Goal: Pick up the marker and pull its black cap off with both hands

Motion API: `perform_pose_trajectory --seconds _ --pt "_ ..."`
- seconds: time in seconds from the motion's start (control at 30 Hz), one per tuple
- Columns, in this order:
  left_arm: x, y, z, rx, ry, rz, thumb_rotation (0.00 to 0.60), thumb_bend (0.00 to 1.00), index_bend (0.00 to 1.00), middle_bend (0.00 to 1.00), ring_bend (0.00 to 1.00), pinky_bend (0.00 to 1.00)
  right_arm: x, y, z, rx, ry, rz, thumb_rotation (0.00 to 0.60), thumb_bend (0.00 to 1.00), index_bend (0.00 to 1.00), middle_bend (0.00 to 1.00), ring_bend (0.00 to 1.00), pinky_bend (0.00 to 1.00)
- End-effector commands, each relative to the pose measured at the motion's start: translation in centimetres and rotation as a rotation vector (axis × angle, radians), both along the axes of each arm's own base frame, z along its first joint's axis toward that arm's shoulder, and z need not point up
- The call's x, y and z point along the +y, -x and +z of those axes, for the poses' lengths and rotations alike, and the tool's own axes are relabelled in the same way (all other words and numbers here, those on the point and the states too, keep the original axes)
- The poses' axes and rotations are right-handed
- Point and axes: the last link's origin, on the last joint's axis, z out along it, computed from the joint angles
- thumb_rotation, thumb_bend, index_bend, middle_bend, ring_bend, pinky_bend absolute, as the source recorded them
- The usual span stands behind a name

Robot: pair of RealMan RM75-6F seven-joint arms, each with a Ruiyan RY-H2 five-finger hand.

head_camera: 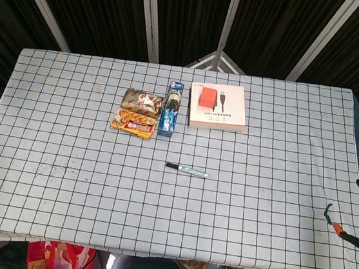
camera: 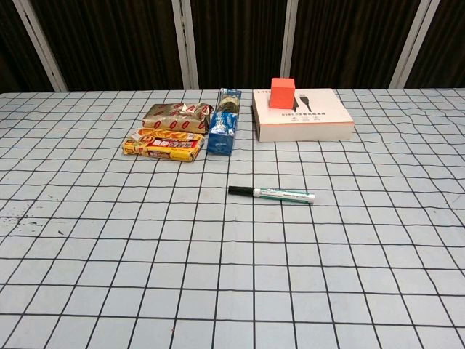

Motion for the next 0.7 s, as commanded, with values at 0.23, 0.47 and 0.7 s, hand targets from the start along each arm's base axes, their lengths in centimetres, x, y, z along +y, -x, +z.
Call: perform_pose_trajectory --seconds 0.23,0.47,0.7 --pt "0.1 0.6 -0.8 0.002 0.028 0.01 0.6 0.37 0.01 0.0 0.0 0.0 -0.3 -0.7 -1.1 0.002 -0.017 -0.01 0.6 0.12 0.1 0.07 0.14 0.04" --pt "0.3 0.7 -0.4 -0.004 0.018 0.007 0.6 0.37 0.01 0.0 0.0 0.0 -0.7 -1.4 -1.5 -0.019 -0.016 -0.009 0.6 0.12 0.1 0.07 0.14 0.04" --pt "-0.4 0.6 -0.4 0.004 0.017 0.004 0.6 0.37 0.01 0.0 0.0 0.0 -0.9 -1.7 -2.0 -0.032 -0.04 -0.007 0.6 0.12 0.1 0.07 0.14 0.04"
